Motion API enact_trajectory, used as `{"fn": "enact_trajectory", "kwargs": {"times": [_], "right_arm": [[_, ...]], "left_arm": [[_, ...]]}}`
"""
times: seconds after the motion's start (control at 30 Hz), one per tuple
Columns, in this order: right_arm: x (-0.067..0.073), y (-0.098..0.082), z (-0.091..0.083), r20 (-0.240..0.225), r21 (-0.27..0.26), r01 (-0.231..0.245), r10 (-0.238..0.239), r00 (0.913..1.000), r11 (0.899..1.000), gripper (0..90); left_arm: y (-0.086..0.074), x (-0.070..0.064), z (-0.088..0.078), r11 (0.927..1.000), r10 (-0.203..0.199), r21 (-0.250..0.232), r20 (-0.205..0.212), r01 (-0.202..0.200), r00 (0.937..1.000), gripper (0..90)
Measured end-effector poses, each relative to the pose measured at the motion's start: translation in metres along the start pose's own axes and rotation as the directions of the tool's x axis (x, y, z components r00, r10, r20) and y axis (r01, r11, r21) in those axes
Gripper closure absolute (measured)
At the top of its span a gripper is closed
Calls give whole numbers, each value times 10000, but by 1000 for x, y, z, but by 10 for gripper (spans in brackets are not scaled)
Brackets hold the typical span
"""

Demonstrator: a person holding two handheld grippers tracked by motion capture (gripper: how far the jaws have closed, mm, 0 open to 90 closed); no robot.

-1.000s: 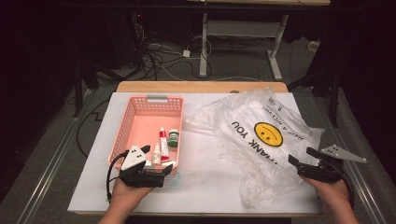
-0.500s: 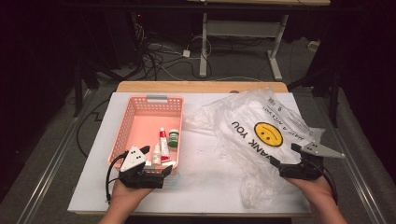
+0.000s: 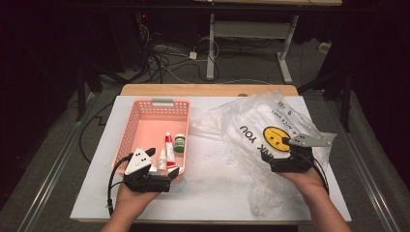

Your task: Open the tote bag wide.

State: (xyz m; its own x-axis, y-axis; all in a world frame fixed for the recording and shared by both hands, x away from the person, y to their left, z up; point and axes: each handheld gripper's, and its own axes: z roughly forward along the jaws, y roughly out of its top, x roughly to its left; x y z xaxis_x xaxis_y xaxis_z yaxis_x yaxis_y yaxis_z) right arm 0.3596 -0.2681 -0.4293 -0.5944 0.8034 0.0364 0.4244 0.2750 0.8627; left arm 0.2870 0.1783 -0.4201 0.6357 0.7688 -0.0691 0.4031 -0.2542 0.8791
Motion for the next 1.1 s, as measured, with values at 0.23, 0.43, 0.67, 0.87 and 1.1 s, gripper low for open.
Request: {"fn": "enact_trajectory", "kwargs": {"times": [0.23,0.43,0.67,0.87,1.1], "right_arm": [[0,13,15,-363,-194,263,-270,9990,9995,109],[4,20,29,-898,113,553,-540,9945,9984,166],[11,18,40,-1246,833,1029,-921,9879,9912,254],[14,11,47,-1748,1720,1264,-960,9799,9770,190],[27,1,66,-1932,2726,2168,-1674,9668,9374,158]], "left_arm": [[-2,-2,10,9999,-45,141,-162,47,9999,0],[-10,-10,11,9982,340,491,-83,-336,9994,0],[-20,-13,2,9998,11,194,211,-15,9998,0],[-24,-13,-9,9998,119,174,-46,-118,9999,0],[-24,-13,-10,9998,119,159,-20,-119,9999,0]]}}
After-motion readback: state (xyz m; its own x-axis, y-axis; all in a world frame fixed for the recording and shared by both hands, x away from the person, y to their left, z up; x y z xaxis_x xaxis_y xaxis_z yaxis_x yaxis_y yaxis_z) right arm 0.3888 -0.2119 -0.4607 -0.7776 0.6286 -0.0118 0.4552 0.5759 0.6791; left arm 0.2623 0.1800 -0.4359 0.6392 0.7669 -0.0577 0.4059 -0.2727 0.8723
